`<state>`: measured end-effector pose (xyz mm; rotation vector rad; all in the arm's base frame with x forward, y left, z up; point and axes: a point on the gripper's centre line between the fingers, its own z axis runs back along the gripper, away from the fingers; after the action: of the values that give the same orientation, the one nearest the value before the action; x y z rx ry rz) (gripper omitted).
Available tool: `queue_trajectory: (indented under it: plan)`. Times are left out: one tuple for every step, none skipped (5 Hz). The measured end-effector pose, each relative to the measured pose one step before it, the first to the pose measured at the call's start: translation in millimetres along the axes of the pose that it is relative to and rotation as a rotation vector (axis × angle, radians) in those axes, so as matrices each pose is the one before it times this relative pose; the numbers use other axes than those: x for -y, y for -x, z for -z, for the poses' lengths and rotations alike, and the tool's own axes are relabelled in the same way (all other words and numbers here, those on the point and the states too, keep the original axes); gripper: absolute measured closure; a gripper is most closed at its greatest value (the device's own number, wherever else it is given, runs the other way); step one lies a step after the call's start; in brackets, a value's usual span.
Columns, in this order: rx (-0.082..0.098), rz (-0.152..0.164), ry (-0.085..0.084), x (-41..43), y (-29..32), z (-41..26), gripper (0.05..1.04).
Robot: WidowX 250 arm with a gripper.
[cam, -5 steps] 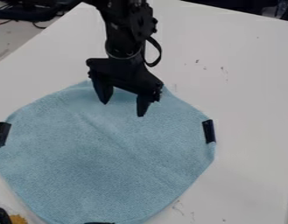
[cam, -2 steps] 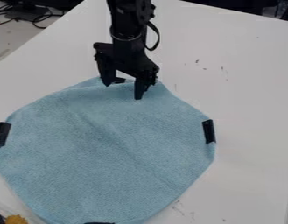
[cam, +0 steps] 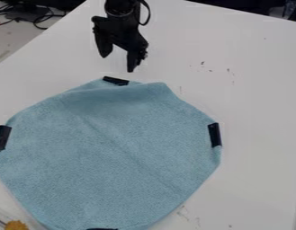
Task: Fold the cloth from the top to the bottom
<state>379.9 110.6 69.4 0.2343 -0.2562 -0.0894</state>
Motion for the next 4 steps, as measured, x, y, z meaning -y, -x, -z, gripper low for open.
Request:
queue_trajectory:
  plan:
    - [-0.0054, 0.0065, 0.0044, -15.06, -5.1, 17.98, 0.084]
    - [-0.0268, -0.0067, 0.029, -3.95, 7.1, 16.66, 0.083]
    - [-0.0166, 0.0071, 0.0202, 3.06, 4.54, 2.24, 0.084]
    - [-0.0409, 0.0006, 0.0118, 4.12, 9.38, 3.27, 0.084]
